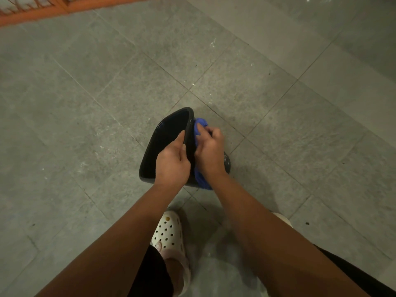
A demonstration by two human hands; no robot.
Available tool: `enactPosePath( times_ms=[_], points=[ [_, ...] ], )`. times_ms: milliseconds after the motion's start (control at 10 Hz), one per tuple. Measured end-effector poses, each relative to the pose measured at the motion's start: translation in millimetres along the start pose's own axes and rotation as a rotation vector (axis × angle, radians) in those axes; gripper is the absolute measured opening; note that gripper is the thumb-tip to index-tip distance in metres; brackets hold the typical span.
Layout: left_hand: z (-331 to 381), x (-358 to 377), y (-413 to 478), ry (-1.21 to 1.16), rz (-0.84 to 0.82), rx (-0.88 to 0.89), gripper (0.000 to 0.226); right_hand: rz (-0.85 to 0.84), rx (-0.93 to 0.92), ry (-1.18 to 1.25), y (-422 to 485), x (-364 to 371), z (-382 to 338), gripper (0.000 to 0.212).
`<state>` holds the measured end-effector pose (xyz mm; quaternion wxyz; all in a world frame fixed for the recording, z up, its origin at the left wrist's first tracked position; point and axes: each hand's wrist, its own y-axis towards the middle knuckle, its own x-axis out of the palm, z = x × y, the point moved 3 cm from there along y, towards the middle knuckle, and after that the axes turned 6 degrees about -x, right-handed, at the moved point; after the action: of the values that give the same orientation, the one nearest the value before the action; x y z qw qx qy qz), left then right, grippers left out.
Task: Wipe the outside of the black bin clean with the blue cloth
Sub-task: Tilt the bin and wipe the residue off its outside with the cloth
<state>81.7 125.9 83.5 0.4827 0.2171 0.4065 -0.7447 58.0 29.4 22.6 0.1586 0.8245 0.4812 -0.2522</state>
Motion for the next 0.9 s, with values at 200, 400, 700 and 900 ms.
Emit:
enactPosePath(
  times_ms=[200, 400, 700, 900],
  points=[
    [-2, -2, 6, 0.017, -0.002, -0.018, 0.044, 0.004, 0.025, -0.039, -46, 12, -1, 0.03],
    [-6, -6, 9, -0.012, 0.009, 0.001, 0.044, -0.021, -0.053, 0.013, -20, 4, -14, 0.025],
    [-15, -6, 11, -0.032, 0.032, -0.041, 0.04, 0.025, 0.098, -0.014, -56, 10, -2, 0.04],
    [-16, -6, 14, -0.075, 0.054, -0.107, 0.039, -0.058, 0.055, -0.08, -37, 6, 13, 0.042]
  ],
)
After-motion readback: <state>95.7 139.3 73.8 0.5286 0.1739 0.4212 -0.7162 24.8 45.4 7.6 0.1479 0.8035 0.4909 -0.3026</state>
